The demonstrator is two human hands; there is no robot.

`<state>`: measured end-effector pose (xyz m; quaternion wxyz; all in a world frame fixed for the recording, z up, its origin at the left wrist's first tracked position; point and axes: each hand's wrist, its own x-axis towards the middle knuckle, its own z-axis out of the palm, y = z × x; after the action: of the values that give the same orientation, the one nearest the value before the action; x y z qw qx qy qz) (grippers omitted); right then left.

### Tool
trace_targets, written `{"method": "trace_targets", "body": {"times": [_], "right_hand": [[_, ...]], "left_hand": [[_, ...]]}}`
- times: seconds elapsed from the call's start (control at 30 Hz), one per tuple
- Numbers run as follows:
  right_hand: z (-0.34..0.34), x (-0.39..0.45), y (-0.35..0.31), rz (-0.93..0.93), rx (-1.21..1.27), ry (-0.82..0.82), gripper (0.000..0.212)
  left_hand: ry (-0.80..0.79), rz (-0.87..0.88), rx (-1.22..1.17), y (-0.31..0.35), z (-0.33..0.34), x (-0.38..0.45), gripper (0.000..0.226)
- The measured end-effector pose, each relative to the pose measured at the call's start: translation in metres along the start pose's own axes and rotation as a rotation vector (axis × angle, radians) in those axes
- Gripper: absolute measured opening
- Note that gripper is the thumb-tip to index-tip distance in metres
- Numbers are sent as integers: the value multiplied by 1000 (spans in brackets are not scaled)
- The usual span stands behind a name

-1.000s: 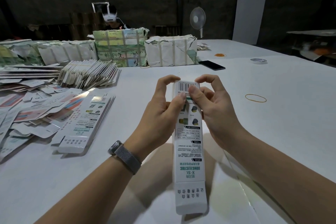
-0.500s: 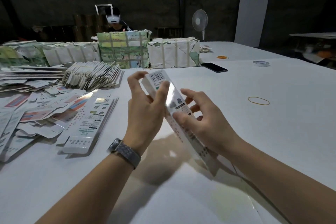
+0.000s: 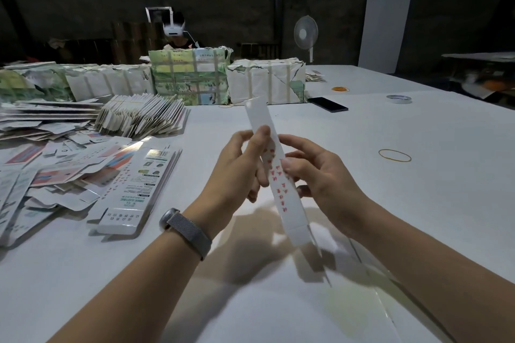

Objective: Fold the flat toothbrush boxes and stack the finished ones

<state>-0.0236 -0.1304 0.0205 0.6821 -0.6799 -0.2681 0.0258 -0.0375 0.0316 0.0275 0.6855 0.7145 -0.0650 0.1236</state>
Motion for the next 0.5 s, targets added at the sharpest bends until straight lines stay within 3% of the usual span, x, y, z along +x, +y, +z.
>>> {"method": "trace_targets", "body": {"times": [0.13, 0.27, 0.43, 0.5], "right_hand": [[-3, 1, -3, 56, 42, 34, 34], [-17, 5, -15, 81, 25, 165, 32], [-68, 2, -35, 373, 228, 336, 21], [-100, -12, -37, 394, 171, 404, 19]], "left_hand": [[-91, -57, -49, 1, 0, -1, 55], [-59, -51, -17, -5, 1, 3, 32], [-93, 16, 54, -15, -2, 6, 20], [-123, 51, 70, -18, -6, 6, 18]]}}
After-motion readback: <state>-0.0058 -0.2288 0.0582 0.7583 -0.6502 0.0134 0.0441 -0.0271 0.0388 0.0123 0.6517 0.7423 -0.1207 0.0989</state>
